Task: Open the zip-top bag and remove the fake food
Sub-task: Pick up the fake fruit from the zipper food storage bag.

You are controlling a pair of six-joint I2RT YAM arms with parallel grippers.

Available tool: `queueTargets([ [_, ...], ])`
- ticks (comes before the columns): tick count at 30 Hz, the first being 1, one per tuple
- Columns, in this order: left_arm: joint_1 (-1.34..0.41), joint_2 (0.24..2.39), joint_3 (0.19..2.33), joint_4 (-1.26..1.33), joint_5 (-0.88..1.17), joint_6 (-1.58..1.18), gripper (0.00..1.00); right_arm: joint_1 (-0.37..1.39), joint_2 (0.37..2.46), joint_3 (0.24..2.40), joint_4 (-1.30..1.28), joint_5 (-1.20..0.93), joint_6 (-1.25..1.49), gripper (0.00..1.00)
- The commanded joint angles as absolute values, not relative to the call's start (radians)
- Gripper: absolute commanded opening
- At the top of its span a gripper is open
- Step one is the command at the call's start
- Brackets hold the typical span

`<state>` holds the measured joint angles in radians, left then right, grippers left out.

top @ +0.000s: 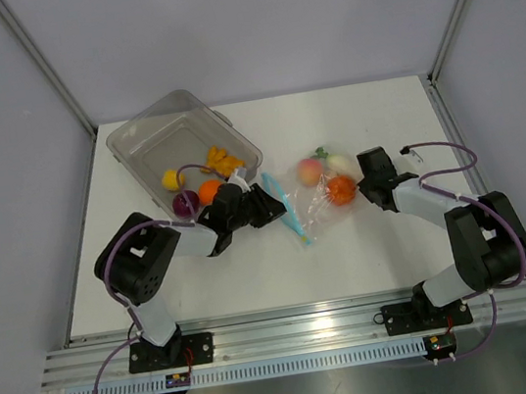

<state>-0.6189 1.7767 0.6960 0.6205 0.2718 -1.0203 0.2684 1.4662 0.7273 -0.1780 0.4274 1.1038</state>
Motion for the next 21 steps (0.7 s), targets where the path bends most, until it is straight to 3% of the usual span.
queueTargets([
  [1, -0.638, 1.795, 0.752, 0.666, 0.258, -0.997, 0.34, 0.271, 1.439, 0.735, -0.158, 0.446, 1.104, 0.00],
  [6, -0.649, 1.836, 0.784, 0.678, 0.278, -0.992, 0.36, 0.270, 1.443, 0.732, -0.141, 0.423, 1.095, 0.00],
  [21, -0.666, 1.936, 0.899, 0.652, 0.351, -0.940, 0.52, 0.273, 1.459, 0.729, -0.095, 0.368, 1.051, 0.00],
])
